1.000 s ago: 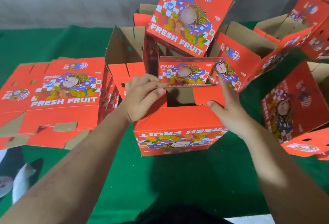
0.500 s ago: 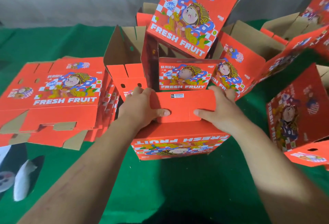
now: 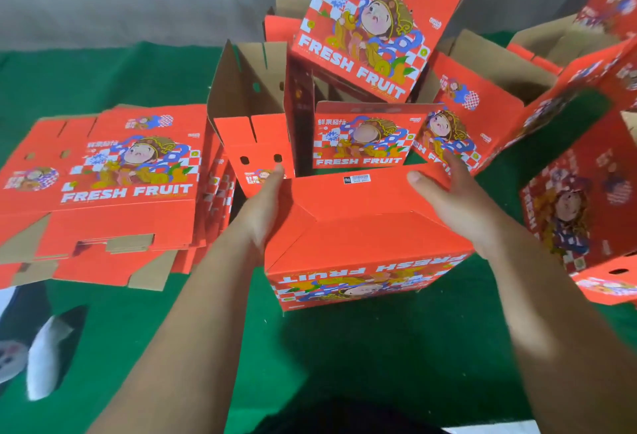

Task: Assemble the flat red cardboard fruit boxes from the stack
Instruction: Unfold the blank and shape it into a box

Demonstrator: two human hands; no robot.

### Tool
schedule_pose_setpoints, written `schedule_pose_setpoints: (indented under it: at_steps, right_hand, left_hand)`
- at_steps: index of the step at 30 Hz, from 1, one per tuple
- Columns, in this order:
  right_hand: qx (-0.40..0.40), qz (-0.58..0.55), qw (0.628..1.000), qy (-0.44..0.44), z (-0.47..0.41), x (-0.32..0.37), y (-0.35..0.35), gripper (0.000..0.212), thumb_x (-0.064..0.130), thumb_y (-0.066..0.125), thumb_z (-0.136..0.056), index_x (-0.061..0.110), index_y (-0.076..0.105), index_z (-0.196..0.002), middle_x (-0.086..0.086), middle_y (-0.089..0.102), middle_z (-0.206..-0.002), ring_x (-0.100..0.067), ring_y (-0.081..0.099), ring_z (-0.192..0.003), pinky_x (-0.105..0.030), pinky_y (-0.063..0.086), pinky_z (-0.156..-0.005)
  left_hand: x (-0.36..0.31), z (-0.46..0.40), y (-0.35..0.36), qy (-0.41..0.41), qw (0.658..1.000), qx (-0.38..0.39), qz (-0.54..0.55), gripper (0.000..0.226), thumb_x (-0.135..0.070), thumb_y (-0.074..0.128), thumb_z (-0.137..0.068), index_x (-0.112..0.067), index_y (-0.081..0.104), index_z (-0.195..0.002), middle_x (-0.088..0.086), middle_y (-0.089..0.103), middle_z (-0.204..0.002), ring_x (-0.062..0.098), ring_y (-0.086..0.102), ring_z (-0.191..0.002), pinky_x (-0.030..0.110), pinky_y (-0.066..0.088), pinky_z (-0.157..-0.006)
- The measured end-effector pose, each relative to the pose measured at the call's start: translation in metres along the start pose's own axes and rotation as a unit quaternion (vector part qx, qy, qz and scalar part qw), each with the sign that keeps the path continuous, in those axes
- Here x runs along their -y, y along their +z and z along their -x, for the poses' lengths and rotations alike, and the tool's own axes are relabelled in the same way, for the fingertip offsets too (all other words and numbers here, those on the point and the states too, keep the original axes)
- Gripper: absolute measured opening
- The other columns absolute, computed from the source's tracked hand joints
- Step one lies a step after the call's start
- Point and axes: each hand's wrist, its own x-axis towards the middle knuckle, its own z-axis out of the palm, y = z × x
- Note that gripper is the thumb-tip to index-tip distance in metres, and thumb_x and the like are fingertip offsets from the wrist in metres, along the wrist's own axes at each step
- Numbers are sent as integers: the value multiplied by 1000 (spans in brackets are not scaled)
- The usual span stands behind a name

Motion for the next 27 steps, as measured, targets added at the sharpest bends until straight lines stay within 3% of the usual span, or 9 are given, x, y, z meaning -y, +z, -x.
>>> schedule_pose_setpoints:
  at_steps: [2,4,6,8,10,15,21,23,27]
  right_hand:
    - [21,-47,998,40,-1,8,-1,35,55,55,-102,33,55,-130,-3,61,-127,-16,60,-111,-28,43,-89]
    - [15,-168,982,79,-6,9,-12,42,45,49,-107,21,56,-141,-15,58,-144,-24,56,-119,-32,45,-98]
    - [38,-333,937,97,-5,11,-26,51,43,47,-109,9,52,-147,-20,55,-148,-23,54,-119,-32,44,-107]
    - [58,-380,912,145,-7,13,-29,70,70,64,-87,11,64,-124,-20,69,-114,-30,62,-106,-34,46,-106]
    - [114,-398,890,188,1,-7,-29,72,80,62,-79,15,69,-110,-15,75,-93,-28,68,-88,-34,53,-86]
    - [241,-466,816,242,15,-52,-30,68,67,66,-85,23,69,-137,-12,67,-139,-33,66,-125,-51,55,-99]
    - [186,-433,853,225,24,-68,-10,76,55,69,-80,20,58,-146,-18,66,-138,-42,62,-127,-59,49,-107]
    - [165,-429,865,201,26,-67,-10,75,55,68,-82,24,53,-149,-17,67,-137,-42,65,-122,-59,56,-96]
    - [186,-430,868,165,29,-63,-19,82,67,66,-77,23,57,-145,-15,68,-137,-39,66,-121,-59,48,-105]
  left_hand:
    - [5,4,-2,-36,996,16,82,59,-69,47,-98,-22,82,-106,10,78,-110,25,77,-92,34,59,-73]
    - [2,12,1,9,995,1,97,49,-49,44,-104,-16,75,-122,13,76,-110,30,73,-106,38,56,-90]
    - [-4,24,-4,88,991,16,102,39,-22,40,-104,-15,78,-101,18,66,-97,34,67,-107,37,51,-92]
    - [-10,34,5,131,986,38,91,44,-11,39,-99,-24,77,-81,11,63,-88,25,64,-80,33,50,-74]
    - [-8,40,16,152,979,64,123,37,-11,45,-87,-33,75,-88,2,72,-85,21,67,-67,29,55,-64]
    - [7,36,9,295,934,102,177,66,1,39,-69,-22,62,-127,-1,71,-127,19,70,-107,27,57,-81]
    - [35,27,3,159,977,140,-23,52,-48,77,-89,-38,59,-136,3,74,-125,26,76,-102,34,62,-72]
    - [37,24,0,215,967,123,-64,43,-46,76,-92,-38,61,-131,8,75,-116,26,76,-84,31,58,-64]
    - [20,22,2,353,923,146,-35,47,-16,67,-101,-26,54,-145,7,68,-137,22,69,-118,33,59,-90]
